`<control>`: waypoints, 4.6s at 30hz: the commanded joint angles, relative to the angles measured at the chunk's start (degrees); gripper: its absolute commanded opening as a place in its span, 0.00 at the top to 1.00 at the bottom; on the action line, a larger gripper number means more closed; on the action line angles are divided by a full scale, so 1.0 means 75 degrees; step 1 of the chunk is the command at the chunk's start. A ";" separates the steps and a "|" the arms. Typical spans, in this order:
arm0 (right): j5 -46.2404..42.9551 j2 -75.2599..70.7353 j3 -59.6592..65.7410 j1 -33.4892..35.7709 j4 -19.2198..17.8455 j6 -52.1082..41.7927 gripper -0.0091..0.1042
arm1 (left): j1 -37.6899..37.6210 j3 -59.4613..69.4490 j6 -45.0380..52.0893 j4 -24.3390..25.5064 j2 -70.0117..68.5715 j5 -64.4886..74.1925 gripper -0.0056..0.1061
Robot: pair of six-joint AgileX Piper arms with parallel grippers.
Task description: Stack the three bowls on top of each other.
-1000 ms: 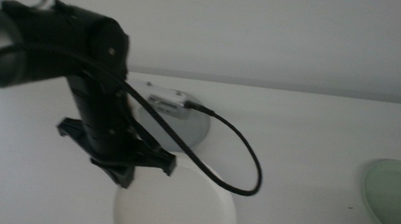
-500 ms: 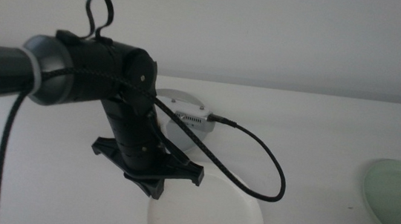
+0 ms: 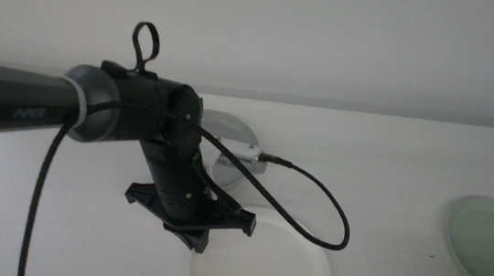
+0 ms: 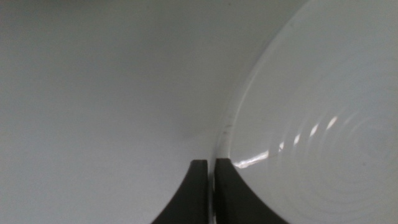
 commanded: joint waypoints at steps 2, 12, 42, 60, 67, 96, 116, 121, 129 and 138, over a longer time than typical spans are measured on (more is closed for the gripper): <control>-0.0057 -0.0298 0.0332 -0.0017 -0.0039 0.0000 0.11 | -0.0066 -0.0006 -0.0042 -0.0054 0.0082 -0.0182 0.95; -0.0057 -0.0298 0.0332 -0.0017 -0.0039 0.0000 0.11 | -0.0020 -0.0006 -0.0072 0.0295 0.0097 -0.0503 0.50; -0.0057 -0.0298 0.0332 -0.0017 -0.0039 0.0000 0.11 | 0.1752 -0.3016 0.0432 0.3114 -0.1013 0.2922 0.11; -0.0057 -0.0298 0.0332 -0.0017 -0.0039 0.0000 0.11 | 0.2698 -0.4106 0.1154 0.1551 0.1376 0.2265 0.11; -0.0057 -0.0298 0.0332 -0.0017 -0.0039 0.0000 0.11 | 0.2698 -0.4106 0.1140 0.1231 0.1914 0.1604 0.11; -0.0057 -0.0298 0.0332 -0.0017 -0.0039 0.0000 0.11 | 0.2686 -0.4106 0.1256 0.0474 0.2509 0.1328 0.49; -0.0057 -0.0298 0.0332 -0.0017 -0.0039 0.0000 0.11 | 0.2686 -0.4106 0.1540 0.0488 0.2509 0.1360 0.97; -0.0057 -0.0298 0.0332 -0.0017 -0.0039 0.0000 0.11 | 0.2640 -0.4106 0.1540 0.0862 0.2258 0.1345 0.96; -0.0057 -0.0298 0.0332 -0.0017 -0.0039 0.0000 0.11 | 0.2483 -0.4092 0.1366 0.1146 0.1187 0.1983 0.96; -0.0057 -0.0298 0.0332 -0.0017 -0.0039 0.0000 0.11 | 0.1757 -0.2215 0.0507 0.1147 -0.1085 0.1712 0.96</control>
